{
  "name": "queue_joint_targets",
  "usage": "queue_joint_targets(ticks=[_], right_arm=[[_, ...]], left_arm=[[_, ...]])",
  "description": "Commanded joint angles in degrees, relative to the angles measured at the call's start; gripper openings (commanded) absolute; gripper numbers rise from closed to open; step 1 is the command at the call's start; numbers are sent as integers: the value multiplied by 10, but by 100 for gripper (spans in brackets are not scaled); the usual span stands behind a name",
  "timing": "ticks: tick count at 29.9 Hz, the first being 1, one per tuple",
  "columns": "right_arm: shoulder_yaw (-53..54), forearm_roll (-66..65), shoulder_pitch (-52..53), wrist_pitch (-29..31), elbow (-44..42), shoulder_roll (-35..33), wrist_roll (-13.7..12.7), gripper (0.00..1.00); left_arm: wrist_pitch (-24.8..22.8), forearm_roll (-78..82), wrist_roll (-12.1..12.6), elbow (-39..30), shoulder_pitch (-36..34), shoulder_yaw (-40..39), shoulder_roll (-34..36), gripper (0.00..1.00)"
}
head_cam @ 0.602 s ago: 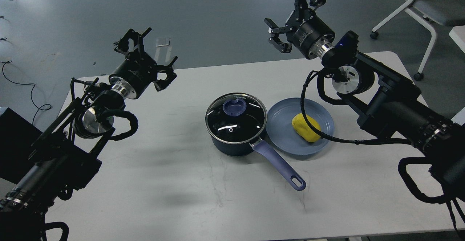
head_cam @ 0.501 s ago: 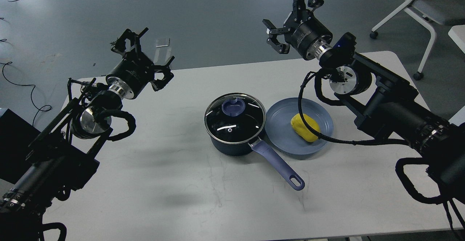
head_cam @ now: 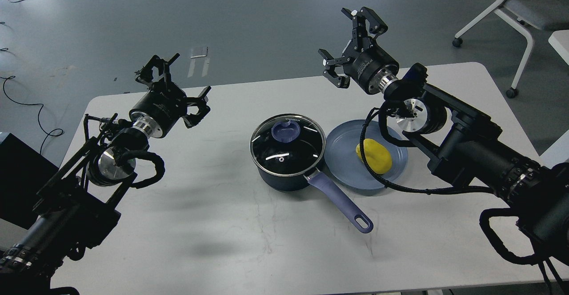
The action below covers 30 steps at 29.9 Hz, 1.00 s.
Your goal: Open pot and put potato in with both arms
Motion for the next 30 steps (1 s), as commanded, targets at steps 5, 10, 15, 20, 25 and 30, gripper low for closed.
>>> queue_joint_targets(ticks=[5, 10, 15, 20, 25, 30], right_arm=[[4, 0, -25, 2, 17, -10, 1, 100], [1, 0, -29, 2, 31, -39, 6, 100], [1, 0, -36, 6, 54, -70, 3, 100], [-12, -4, -41, 6, 58, -80, 3, 100], [-21, -4, -41, 6, 59, -92, 3, 100], [-16, -3, -41, 6, 62, -96, 4, 100]], left_arm=[[5, 1, -36, 0, 0, 0, -8, 98], [6, 3, -36, 0, 0, 4, -14, 98], [24, 6, -35, -1, -1, 6, -21, 98], [28, 12, -35, -7, 1, 6, -24, 98], [61, 98, -36, -10, 1, 8, -27, 98], [80, 176, -55, -24, -1, 9, -26, 98]])
